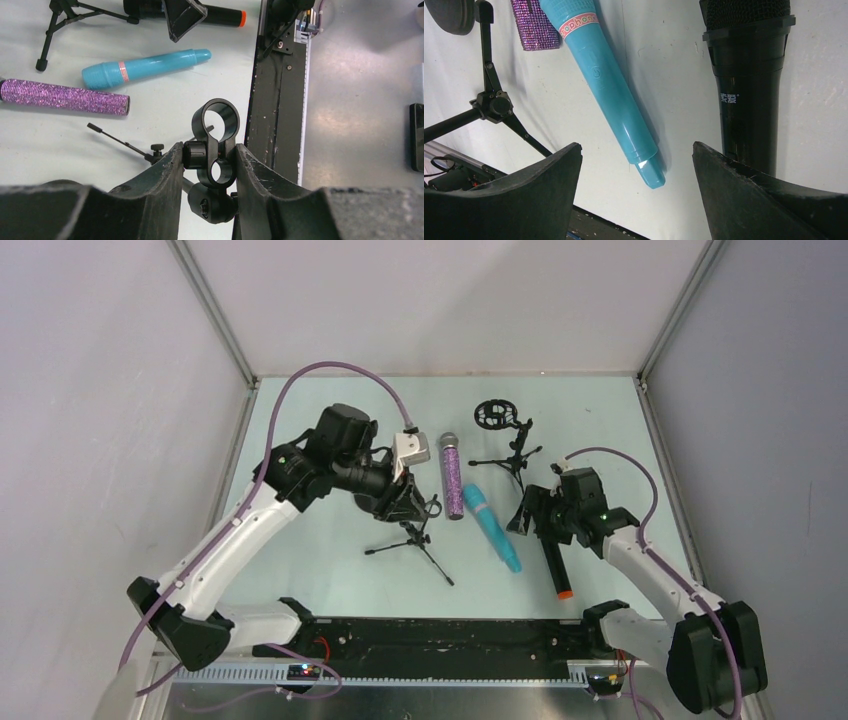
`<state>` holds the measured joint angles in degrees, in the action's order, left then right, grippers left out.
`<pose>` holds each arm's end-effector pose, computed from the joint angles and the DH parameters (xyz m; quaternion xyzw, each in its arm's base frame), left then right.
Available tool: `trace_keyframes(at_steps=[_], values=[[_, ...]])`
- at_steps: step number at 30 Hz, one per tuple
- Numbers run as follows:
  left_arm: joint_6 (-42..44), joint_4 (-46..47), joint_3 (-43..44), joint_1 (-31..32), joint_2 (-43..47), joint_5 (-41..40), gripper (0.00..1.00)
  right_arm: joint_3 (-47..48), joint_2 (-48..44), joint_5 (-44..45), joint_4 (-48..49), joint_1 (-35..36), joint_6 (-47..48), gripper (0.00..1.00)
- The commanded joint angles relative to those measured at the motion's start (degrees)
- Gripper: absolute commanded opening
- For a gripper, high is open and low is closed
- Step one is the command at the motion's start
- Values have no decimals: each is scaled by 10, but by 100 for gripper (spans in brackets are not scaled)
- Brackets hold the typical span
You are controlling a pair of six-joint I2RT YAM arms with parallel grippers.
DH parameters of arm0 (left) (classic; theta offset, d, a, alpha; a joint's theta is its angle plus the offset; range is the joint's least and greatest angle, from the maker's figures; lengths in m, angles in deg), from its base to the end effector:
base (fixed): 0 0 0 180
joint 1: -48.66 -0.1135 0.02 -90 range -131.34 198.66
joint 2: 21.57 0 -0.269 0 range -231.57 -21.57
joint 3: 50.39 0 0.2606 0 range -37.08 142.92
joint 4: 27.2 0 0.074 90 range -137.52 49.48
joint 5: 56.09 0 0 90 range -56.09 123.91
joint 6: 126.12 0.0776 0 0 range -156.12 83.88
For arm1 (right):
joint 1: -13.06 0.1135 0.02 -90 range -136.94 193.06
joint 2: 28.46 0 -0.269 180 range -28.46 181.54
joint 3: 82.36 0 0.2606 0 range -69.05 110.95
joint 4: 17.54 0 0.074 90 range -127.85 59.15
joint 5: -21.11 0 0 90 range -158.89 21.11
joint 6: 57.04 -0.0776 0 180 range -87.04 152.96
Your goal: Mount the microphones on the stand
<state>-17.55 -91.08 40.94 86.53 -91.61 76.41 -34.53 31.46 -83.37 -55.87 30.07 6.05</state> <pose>0.1791 -0.2057 0.3722 0.5319 0.6830 -0.3900 0.3138 0.2191 0.0873 0.1767 0.0380 0.9336 0.2356 0.2672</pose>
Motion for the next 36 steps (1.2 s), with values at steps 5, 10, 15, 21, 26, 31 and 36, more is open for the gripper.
trace_keyframes(at_steps=[5,10,15,21,26,31,36], values=[[70,-82,9,-35,-7,27,0,1,20,-12,22,-2,7,85],[90,-83,15,-37,-23,37,0,1,32,-15,30,-2,6,85],[93,-84,26,-39,-52,22,0,2,42,-21,36,-2,7,85],[95,-84,45,-41,-78,1,4,1,44,-21,38,-3,9,85],[89,-84,65,-42,-106,-26,9,2,48,-23,41,-3,10,85],[81,-85,72,-43,-124,-43,18,2,48,-21,38,-3,12,85],[79,-84,74,-44,-124,-66,33,2,47,-23,39,-4,15,85]])
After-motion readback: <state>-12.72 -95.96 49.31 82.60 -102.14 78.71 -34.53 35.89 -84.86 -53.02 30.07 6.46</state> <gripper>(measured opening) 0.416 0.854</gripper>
